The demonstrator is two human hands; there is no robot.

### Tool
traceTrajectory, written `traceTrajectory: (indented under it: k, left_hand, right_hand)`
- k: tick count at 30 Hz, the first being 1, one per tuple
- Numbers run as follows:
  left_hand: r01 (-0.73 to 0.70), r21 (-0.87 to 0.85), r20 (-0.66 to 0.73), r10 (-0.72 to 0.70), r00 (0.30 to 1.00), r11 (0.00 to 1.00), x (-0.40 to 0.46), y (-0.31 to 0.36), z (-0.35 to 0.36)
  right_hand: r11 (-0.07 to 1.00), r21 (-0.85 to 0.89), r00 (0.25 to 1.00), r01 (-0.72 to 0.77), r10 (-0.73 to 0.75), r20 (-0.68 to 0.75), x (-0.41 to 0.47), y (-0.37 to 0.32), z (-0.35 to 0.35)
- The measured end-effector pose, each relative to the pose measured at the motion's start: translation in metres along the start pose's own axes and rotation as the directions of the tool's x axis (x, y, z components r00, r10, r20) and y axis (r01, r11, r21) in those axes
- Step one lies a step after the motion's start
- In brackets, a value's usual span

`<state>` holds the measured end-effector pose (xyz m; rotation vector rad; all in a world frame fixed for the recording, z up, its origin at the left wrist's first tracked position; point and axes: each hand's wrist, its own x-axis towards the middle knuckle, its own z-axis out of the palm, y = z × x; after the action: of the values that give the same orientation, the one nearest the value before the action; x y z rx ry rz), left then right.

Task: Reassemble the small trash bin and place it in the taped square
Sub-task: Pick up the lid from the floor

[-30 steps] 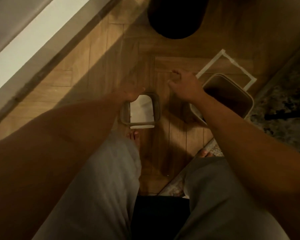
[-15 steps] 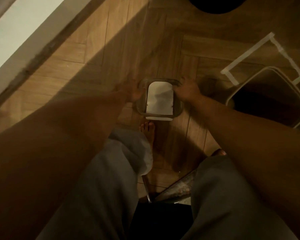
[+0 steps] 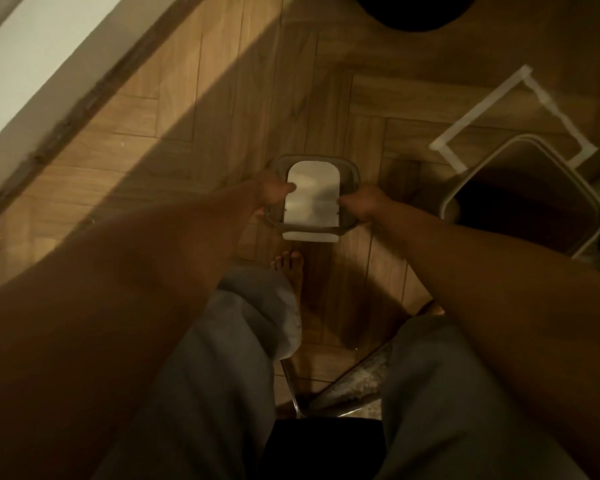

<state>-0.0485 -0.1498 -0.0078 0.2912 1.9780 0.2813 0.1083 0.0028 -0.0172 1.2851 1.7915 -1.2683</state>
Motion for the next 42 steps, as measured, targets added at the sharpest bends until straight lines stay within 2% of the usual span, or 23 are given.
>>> traceTrajectory:
  k: [4, 8, 14, 16, 21, 24, 27, 31, 33, 35, 36, 38, 42]
  left_hand:
    - [-0.132, 0.116, -0.091, 0.143, 0.986, 0.985, -0.022, 0.024, -0.022]
    - [-0.267, 0.035, -0.201, 0.268, 0.942, 0.963, -0.056, 0.051, -0.051]
    - [-0.359, 0.024, -0.340, 0.346, 0.875, 0.933, -0.115, 0.075, -0.074]
    - [-0.425, 0.016, -0.414, 0.393, 0.821, 0.905, -0.146, 0.087, -0.082]
    - [-0.509, -0.030, -0.515, 0.424, 0.745, 0.860, -0.181, 0.095, -0.078]
    - [-0.602, -0.083, -0.552, 0.466, 0.691, 0.794, -0.208, 0.111, -0.067]
    - [-0.699, -0.206, -0.504, 0.538, 0.676, 0.685, -0.233, 0.126, -0.054]
    - [-0.780, -0.212, -0.364, 0.693, 0.622, 0.589, -0.257, 0.148, -0.035]
    - [-0.804, -0.175, -0.301, 0.747, 0.593, 0.568, -0.261, 0.156, -0.026]
    - [-0.833, -0.043, -0.286, 0.793, 0.539, 0.551, -0.260, 0.167, -0.015]
    - [-0.834, -0.010, -0.269, 0.802, 0.533, 0.551, -0.256, 0.172, -0.009]
    - [-0.817, -0.048, -0.241, 0.787, 0.567, 0.574, -0.246, 0.184, 0.003]
    - [-0.762, -0.173, -0.295, 0.705, 0.645, 0.624, -0.231, 0.212, 0.023]
  right_hand:
    - [1.000, 0.007, 0.998, 0.013, -0.013, -0.066, -0.018, -0.013, -0.017]
    - [0.995, 0.050, 0.983, 0.091, -0.082, -0.164, -0.052, -0.031, -0.043]
    - [0.960, 0.098, 0.914, 0.263, -0.216, -0.343, -0.110, -0.053, -0.076]
    - [0.923, 0.164, 0.870, 0.348, -0.253, -0.422, -0.139, -0.053, -0.091]
    - [0.881, 0.244, 0.848, 0.406, -0.263, -0.460, -0.181, -0.043, -0.110]
    - [0.817, 0.358, 0.821, 0.453, -0.226, -0.524, -0.216, -0.025, -0.131]
    - [0.754, 0.445, 0.795, 0.483, -0.165, -0.584, -0.246, -0.002, -0.144]
    - [0.678, 0.522, 0.750, 0.518, -0.066, -0.658, -0.272, 0.030, -0.157]
    - [0.644, 0.557, 0.731, 0.525, -0.006, -0.682, -0.278, 0.044, -0.167]
    - [0.592, 0.597, 0.720, 0.541, 0.041, -0.693, -0.283, 0.057, -0.179]
    - [0.566, 0.618, 0.717, 0.546, 0.064, -0.694, -0.287, 0.062, -0.185]
    - [0.516, 0.644, 0.704, 0.565, 0.105, -0.702, -0.292, 0.071, -0.195]
    - [0.409, 0.662, 0.678, 0.628, 0.132, -0.724, -0.298, 0.088, -0.210]
